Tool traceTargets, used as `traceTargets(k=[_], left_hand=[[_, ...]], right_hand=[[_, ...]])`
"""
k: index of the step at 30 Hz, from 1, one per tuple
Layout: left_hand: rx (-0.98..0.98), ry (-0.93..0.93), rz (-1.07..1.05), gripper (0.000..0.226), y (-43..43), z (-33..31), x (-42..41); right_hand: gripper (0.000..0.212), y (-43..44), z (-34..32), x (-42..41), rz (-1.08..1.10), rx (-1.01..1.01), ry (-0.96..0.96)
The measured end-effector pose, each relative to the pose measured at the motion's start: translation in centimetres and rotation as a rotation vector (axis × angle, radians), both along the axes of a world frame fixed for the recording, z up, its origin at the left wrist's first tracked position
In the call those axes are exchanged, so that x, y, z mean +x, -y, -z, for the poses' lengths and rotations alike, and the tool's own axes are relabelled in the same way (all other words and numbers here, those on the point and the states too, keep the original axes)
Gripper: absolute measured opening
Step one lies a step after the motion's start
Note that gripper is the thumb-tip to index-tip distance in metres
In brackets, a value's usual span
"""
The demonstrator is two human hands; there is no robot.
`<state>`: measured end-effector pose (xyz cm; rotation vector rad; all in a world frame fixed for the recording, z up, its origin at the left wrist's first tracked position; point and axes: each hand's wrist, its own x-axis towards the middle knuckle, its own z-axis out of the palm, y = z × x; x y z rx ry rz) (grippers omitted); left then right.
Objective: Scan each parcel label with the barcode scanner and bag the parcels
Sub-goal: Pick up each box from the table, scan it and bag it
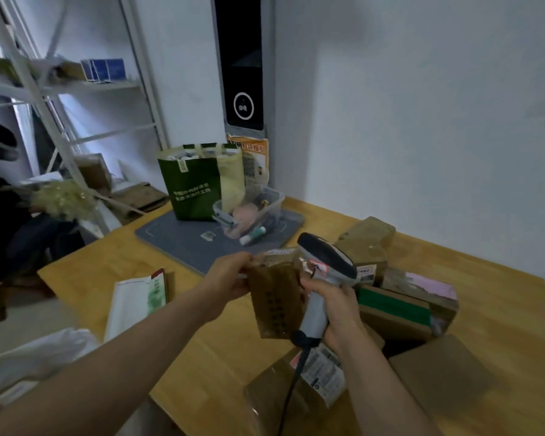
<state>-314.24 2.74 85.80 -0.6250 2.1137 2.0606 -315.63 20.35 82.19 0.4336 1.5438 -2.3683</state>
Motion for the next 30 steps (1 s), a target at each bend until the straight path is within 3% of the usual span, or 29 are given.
traceTargets(k=[2, 5, 8, 13, 17, 21, 23, 27, 30], left_hand=[[-0.058, 0.028, 0.038, 0.028, 1.3, 1.0, 0.4], [-0.259, 0.047, 0.058, 0.068, 2.5, 2.5, 0.6], [-0.324, 0.041, -0.058, 0.071, 3.6, 3.8, 0.5], [-0.196, -0.003, -0.150, 0.056, 6.4, 5.0, 1.3], [0.043, -0.025, -0.298, 0.085, 10.5, 5.0, 1.6], [0.076, -0.067, -0.325, 0.078, 12.7, 4.9, 2.2], [-0.119, -0.121, -0.287, 0.087, 13.1, 5.1, 2.6], [-0.753, -0.337, -0.018, 0.113, 13.3, 6.3, 4.4], [-0.871, -0.423, -0.017, 0.114, 13.2, 8.6, 5.2]], right_hand=[[0.064, 1.5, 0.1, 0.4, -0.030, 0.072, -0.018], [0.076, 3.9, -0.4, 1.1, -0.110, 0.184, -0.033], [0.065, 5.9, -0.9, 1.6, -0.190, 0.231, -0.074], [0.028, 6.9, -0.4, 1.5, -0.263, 0.221, -0.159], [0.006, 5.6, -1.4, 1.2, -0.309, 0.104, -0.155], [0.005, 4.7, -1.5, 1.1, -0.373, 0.228, -0.167], [0.004, 4.5, -0.9, 0.9, -0.368, 0.262, -0.150], [0.008, 3.7, 0.5, 0.4, -0.311, 0.254, -0.078], [0.011, 3.8, 1.2, 0.8, -0.365, 0.279, -0.036]])
